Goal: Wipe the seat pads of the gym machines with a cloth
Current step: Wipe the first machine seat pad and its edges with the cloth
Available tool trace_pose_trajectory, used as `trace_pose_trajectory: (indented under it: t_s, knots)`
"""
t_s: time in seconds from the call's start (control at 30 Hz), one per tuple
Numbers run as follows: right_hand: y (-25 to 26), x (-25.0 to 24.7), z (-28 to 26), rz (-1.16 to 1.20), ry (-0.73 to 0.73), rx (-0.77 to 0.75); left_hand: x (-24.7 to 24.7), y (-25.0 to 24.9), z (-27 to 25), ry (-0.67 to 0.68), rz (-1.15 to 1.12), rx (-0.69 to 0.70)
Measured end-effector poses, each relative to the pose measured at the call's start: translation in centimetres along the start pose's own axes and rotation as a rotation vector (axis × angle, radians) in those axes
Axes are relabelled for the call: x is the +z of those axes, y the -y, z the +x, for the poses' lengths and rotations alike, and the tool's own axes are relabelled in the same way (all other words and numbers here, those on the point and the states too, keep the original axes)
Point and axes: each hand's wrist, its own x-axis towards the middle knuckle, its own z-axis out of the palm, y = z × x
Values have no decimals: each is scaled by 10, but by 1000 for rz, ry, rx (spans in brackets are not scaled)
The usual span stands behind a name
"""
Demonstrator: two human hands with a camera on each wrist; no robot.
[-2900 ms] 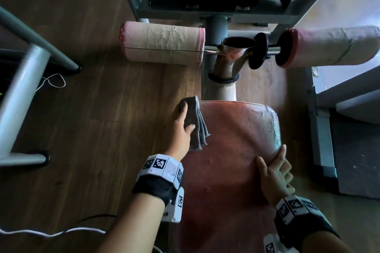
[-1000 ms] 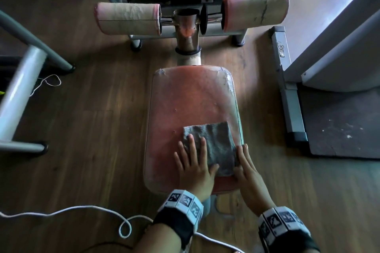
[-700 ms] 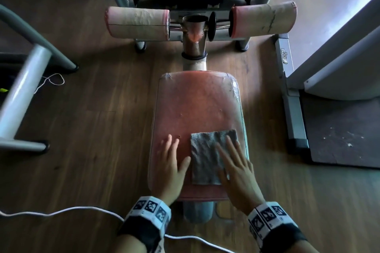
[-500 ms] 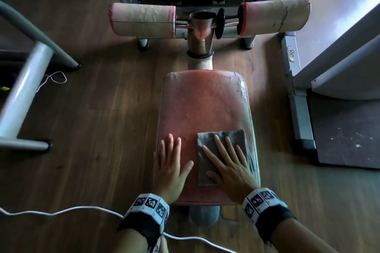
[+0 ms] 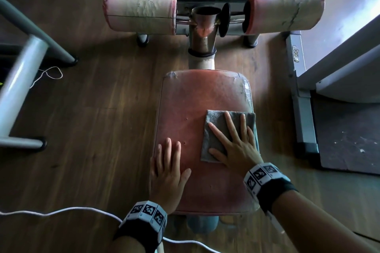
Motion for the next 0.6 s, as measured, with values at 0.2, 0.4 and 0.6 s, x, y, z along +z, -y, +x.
trace_pose_trajectory:
  t_s: [0.2,0.4,0.6]
  knots:
    - [13,4,-6,56,-25,182,0,0,1,21,18,-13]
    - [36,6,-47,63,14,410,3,3,3,30,3,1]
    - [29,-7,-102,74,119,623,-14,-2,2,112,-57,-21]
